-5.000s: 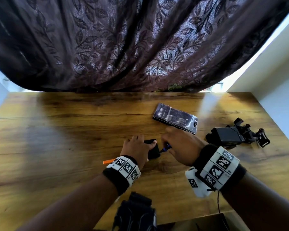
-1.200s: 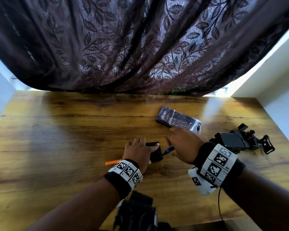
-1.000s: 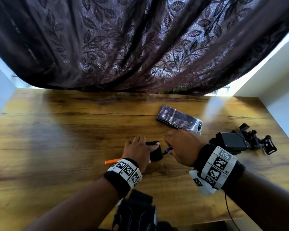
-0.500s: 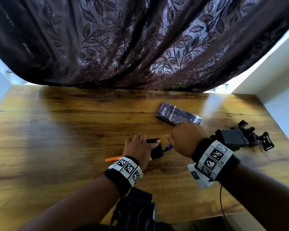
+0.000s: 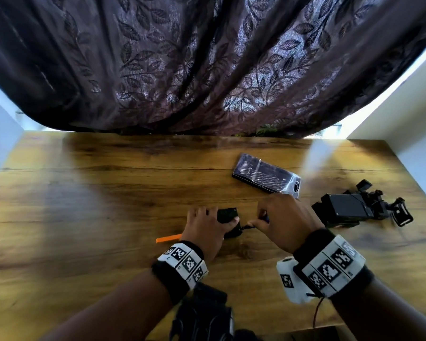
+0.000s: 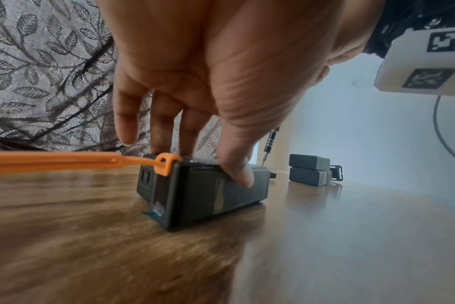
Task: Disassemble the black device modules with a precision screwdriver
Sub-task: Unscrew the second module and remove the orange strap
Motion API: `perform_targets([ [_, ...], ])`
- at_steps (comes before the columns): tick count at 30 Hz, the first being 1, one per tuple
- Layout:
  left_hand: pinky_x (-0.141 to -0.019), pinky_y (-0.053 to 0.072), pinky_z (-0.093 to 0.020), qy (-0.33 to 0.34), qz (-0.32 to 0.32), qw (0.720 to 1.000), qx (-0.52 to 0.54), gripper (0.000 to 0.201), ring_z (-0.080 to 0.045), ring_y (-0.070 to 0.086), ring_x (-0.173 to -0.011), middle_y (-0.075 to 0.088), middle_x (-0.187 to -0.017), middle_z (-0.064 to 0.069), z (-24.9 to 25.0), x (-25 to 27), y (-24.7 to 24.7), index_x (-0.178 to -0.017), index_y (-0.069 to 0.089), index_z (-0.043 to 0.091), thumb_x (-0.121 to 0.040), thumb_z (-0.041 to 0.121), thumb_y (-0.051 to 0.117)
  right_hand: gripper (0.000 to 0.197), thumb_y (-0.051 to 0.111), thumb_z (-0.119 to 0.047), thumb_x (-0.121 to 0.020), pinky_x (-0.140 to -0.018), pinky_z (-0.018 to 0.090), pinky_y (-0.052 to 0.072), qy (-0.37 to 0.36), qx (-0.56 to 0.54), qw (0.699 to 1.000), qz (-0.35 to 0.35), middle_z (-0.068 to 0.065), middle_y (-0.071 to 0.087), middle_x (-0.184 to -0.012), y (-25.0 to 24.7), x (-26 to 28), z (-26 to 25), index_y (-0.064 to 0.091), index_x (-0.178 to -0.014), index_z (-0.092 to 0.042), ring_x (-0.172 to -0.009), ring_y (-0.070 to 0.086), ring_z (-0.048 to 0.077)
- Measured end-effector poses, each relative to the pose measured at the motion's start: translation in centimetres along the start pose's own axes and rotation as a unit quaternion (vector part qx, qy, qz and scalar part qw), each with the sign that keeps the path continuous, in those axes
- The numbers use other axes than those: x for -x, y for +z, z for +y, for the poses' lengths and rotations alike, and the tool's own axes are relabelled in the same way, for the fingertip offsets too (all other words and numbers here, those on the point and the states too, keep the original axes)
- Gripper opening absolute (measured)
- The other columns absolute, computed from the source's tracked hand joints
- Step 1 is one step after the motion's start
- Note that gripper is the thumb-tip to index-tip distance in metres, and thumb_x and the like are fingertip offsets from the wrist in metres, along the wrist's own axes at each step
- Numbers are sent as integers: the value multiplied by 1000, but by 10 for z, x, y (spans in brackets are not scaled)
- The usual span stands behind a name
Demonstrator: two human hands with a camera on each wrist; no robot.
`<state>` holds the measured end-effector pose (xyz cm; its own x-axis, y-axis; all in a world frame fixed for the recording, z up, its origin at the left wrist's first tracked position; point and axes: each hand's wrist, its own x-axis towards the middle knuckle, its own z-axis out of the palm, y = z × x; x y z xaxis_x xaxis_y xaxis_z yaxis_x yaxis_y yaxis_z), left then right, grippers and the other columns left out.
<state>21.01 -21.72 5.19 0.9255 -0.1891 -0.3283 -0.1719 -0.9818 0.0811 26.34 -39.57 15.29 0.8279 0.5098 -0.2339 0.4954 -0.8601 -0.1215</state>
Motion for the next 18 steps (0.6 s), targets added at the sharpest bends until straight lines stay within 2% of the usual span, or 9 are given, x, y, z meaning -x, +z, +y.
perform_targets([
  [2, -112, 27, -59, 2, -12, 1000, 16, 63, -38, 36, -132, 33, -152, -13, -1, 0, -2, -155, 10, 53, -106, 35, 45, 23, 73, -51, -86, -73, 31, 56, -15, -73, 997, 9, -14, 63, -89, 1, 1, 6, 65, -91, -30, -80, 60, 5],
  [4, -112, 28, -58, -1, -25, 999, 46, 64, -36, 36, -132, 34, -152, -10, -3, -1, -5, -153, 14, 57, -105, 34, 49, 20, 76, -48, -83, -72, 30, 56, -34, -115, 993, 16, -15, 65, -85, 4, -1, 15, 68, -90, -31, -77, 60, 1],
  [8, -118, 24, -55, -22, -32, 989, 139, 58, -31, 37, -136, 36, -151, -3, -4, -4, -10, -147, 31, 60, -99, 45, 58, 19, 79, -47, -82, -64, 18, 50, -52, -176, 982, 51, -15, 67, -80, 13, -1, 27, 72, -85, -30, -73, 62, 1],
  [11, -119, 23, -50, -52, -6, 977, 206, 49, -26, 39, -137, 42, -149, 3, -1, -7, -10, -141, 47, 56, -95, 48, 63, 20, 77, -47, -82, -61, 20, 53, -76, -228, 963, 120, -15, 67, -76, 17, 3, 29, 73, -82, -27, -70, 63, 1],
  [14, -115, 29, -45, -85, 37, 959, 266, 39, -18, 49, -129, 55, -135, 11, 3, -12, -13, -128, 61, 47, -90, 47, 70, 15, 79, -42, -83, -63, 24, 55, -66, -261, 951, 155, -16, 69, -77, 18, 5, 35, 74, -82, -28, -72, 65, 2],
  [16, -112, 31, -44, -111, 51, 952, 279, 34, -15, 53, -123, 59, -126, 14, 6, -19, -18, -115, 63, 43, -85, 51, 75, 12, 79, -42, -83, -62, 17, 52, -40, -283, 943, 170, -17, 71, -76, 18, 6, 45, 75, -83, -30, -72, 66, 1],
  [18, -111, 32, -46, -131, 29, 954, 268, 40, -15, 53, -120, 59, -124, 13, 9, -25, -20, -109, 57, 38, -79, 57, 77, 11, 80, -39, -81, -60, 12, 48, -12, -301, 934, 193, -19, 69, -72, 20, 10, 56, 76, -82, -30, -71, 65, 2],
])
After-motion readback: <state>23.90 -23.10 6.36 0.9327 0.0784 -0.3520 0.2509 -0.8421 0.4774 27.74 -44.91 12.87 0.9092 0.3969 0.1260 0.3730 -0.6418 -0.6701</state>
